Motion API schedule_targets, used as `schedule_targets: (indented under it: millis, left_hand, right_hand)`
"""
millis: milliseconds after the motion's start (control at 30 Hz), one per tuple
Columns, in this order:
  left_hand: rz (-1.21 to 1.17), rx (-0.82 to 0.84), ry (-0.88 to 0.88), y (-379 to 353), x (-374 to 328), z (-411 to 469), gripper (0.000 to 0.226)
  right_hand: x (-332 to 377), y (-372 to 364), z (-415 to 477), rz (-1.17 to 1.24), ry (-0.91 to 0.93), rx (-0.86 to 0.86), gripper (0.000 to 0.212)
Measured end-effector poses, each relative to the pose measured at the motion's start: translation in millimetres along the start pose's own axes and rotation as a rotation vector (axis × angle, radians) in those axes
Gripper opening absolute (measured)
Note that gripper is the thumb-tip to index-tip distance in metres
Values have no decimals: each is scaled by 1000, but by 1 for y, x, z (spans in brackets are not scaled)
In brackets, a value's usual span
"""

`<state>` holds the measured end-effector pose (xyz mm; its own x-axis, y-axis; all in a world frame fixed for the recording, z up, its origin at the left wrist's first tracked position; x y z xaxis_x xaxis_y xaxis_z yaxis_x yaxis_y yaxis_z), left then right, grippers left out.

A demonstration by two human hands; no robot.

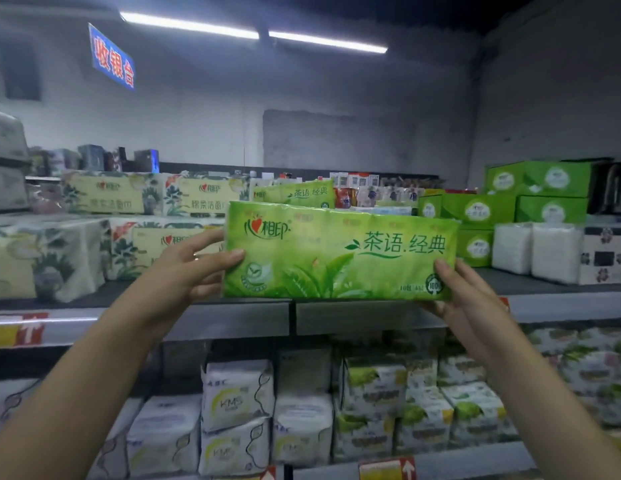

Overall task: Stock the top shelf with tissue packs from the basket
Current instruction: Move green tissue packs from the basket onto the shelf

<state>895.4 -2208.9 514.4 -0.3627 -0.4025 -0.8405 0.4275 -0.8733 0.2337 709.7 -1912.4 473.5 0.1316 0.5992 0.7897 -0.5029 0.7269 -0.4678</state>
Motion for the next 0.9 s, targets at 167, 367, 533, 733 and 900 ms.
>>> schedule_targets:
  millis: [167,367,533,733,900]
  left_hand:
    - [87,-43,-50,0,-5,30,78]
    - [300,-172,-120,2,-15,60,71]
    - [331,-203,-103,1,-14,90,63]
    - [497,-84,-119,1,-20,127,24]
    - [531,-86,-94,8,-15,161,40]
  right_hand:
    - [4,-1,41,13,18,40,144]
    - [5,-3,79,68,33,66,140]
    - [5,-7,115,92,16,73,136]
    - [2,-19,160,101,-40,126,91]
    - [-4,-26,190,183,-34,106,32]
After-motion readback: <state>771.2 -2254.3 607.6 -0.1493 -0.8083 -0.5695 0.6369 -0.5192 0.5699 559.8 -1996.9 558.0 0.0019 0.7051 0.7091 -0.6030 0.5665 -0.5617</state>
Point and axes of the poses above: each hand's wrist, its own z-axis towards the middle knuckle, its own y-axis out of the back of the hand, x = y × z, the point moved 5 cm from there along z, towards the middle knuckle, and after that the axes turned 12 degrees about z, right-handed, at the moved point
